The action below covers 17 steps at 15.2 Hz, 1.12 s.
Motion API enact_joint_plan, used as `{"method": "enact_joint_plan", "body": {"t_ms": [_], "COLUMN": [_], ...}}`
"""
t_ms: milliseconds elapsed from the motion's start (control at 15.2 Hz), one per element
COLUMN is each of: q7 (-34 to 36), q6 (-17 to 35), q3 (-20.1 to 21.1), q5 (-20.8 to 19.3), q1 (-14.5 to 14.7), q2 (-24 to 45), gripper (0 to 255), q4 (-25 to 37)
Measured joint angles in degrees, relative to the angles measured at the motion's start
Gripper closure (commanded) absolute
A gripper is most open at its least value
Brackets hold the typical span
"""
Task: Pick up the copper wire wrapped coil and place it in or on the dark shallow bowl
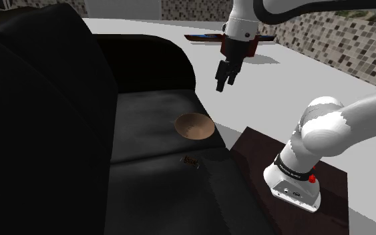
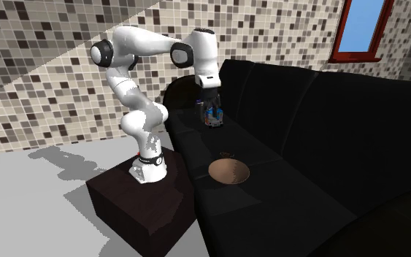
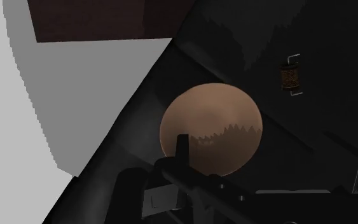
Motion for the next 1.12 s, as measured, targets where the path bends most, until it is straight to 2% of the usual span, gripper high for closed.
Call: {"method": "enact_joint_plan", "body": {"t_ms": [528, 1122], "q7": [2.82, 6.6], "q6": [13.19, 31.51], "q3": [7.17, 16.31], "q5": [4.35, 7.94], "q1": [4.58, 8.86], "q2": [5.08, 19.37], "gripper": [0, 0], "q4": [-7.71, -11.34]}}
